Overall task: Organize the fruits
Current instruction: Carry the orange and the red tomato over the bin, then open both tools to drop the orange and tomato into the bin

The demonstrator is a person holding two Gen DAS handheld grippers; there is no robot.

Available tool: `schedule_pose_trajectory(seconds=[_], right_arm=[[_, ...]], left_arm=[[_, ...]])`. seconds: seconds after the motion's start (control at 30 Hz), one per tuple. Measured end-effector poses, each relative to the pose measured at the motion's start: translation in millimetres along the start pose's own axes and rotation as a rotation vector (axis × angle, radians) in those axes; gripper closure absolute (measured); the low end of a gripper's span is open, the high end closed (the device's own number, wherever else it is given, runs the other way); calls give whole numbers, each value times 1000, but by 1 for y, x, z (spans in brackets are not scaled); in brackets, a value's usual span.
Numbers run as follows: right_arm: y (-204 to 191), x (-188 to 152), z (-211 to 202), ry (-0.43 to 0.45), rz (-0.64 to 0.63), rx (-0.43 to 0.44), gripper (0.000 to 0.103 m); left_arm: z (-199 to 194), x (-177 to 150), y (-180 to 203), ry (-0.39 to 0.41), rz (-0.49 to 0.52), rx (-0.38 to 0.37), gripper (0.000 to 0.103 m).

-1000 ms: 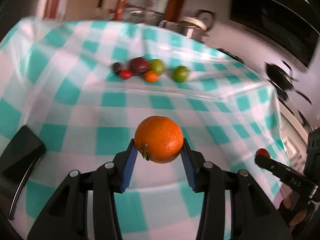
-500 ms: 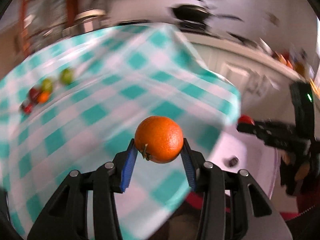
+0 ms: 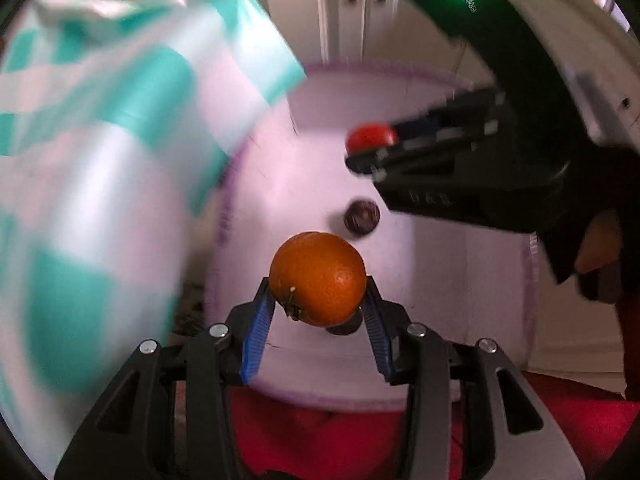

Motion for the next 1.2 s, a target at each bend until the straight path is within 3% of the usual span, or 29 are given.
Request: schedule_pose_trajectory(seconds=[0.27, 0.5, 0.7, 0.77, 0.83, 0.97, 1.03, 1.1, 1.2], right_arm=[[0, 8, 69, -153, -118, -110, 67], [-12, 1, 94, -220, -108, -105, 67], [-12, -10, 107, -261, -73, -96, 66], [-7, -12, 105, -266, -39, -85, 66], [1, -10, 95, -249, 4, -79, 57], [22, -1, 57, -170, 92, -44, 53], [33, 2, 36, -134, 127, -44, 41], [46, -2, 10, -78, 180, -28, 32], [48, 13, -52, 99, 234, 59, 25]], left_arm=[[70, -12, -34, -186, -148, -15, 59], [85, -16, -36, -218, -106, 16, 58], [88, -12, -35, -189, -106, 2, 58], [90, -7, -33, -164, -114, -16, 49], [84, -1, -31, -136, -115, -37, 46], [63, 4, -23, -50, -74, -41, 36], [47, 5, -13, 0, -38, -36, 34], [17, 7, -1, 97, 38, -1, 29], [-44, 6, 15, 292, 142, 81, 17]])
Point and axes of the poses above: each gripper's, at about its wrist camera, not at the fingertips, and z roughly the way its jaws point, y to its right, x to its top, the point moved 9 cm from there along z, roughly the way its jaws point, and after that the axes turned 15 degrees about -x, right-handed, at the moved point
